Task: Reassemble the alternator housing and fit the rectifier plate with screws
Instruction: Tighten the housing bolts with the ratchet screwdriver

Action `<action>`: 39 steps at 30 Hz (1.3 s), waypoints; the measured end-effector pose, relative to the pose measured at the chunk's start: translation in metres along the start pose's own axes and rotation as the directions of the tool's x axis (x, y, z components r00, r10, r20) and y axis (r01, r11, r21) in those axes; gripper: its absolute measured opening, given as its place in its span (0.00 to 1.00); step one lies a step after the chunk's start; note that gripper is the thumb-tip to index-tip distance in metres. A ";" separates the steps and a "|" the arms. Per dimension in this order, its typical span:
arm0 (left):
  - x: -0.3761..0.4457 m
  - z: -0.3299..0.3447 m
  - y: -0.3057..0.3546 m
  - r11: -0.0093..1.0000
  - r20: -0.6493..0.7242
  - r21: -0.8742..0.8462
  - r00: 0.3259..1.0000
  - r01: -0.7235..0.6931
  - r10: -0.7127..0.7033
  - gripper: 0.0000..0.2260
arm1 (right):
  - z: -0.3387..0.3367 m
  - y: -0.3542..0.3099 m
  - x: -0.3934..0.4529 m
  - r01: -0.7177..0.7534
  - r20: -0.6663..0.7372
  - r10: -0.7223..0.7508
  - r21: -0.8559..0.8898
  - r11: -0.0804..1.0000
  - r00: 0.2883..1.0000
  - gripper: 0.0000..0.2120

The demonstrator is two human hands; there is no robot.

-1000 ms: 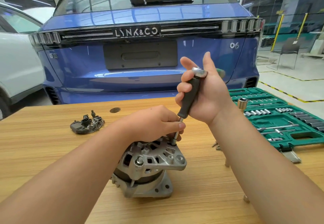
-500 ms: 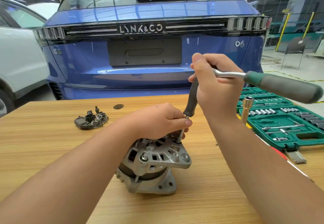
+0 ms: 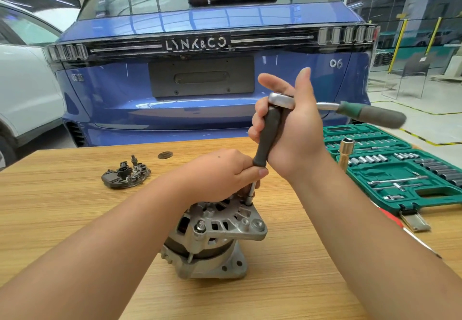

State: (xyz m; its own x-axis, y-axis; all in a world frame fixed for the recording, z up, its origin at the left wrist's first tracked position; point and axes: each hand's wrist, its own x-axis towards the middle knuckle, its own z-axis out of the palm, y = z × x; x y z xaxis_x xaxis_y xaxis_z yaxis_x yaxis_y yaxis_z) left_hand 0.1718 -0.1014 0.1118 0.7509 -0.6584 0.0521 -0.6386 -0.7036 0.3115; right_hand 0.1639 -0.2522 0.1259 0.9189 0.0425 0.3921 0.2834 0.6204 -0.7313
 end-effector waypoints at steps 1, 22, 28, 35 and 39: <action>0.000 0.000 0.000 1.000 -0.001 0.004 1.000 -0.013 0.013 0.16 | -0.002 -0.003 0.001 -0.095 0.059 0.091 0.080 0.992 0.994 0.34; -0.002 -0.001 0.003 0.994 0.038 -0.109 0.999 0.028 -0.024 0.17 | 0.005 0.006 -0.004 0.376 -0.067 -0.521 -0.615 0.693 0.851 0.08; 0.001 0.000 0.002 0.998 0.047 -0.066 0.999 0.019 -0.016 0.18 | -0.007 -0.009 0.005 -0.229 0.011 0.232 0.202 0.952 0.973 0.37; -0.002 -0.002 0.000 0.991 0.066 -0.123 0.997 0.050 -0.042 0.18 | -0.005 -0.002 0.004 0.063 0.068 -0.062 -0.013 0.998 0.996 0.09; -0.006 -0.003 0.000 0.986 0.086 -0.164 0.996 0.039 -0.025 0.17 | 0.002 0.005 0.000 0.411 0.003 -0.433 -0.318 0.854 0.901 0.11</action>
State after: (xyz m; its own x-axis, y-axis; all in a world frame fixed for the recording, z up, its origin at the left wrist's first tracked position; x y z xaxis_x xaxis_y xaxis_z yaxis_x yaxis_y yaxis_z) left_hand 0.1684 -0.0965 0.1146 0.7490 -0.6615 -0.0376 -0.5730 -0.6753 0.4644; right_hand 0.1645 -0.2476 0.1236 0.7047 -0.2278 0.6719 0.7074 0.2986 -0.6407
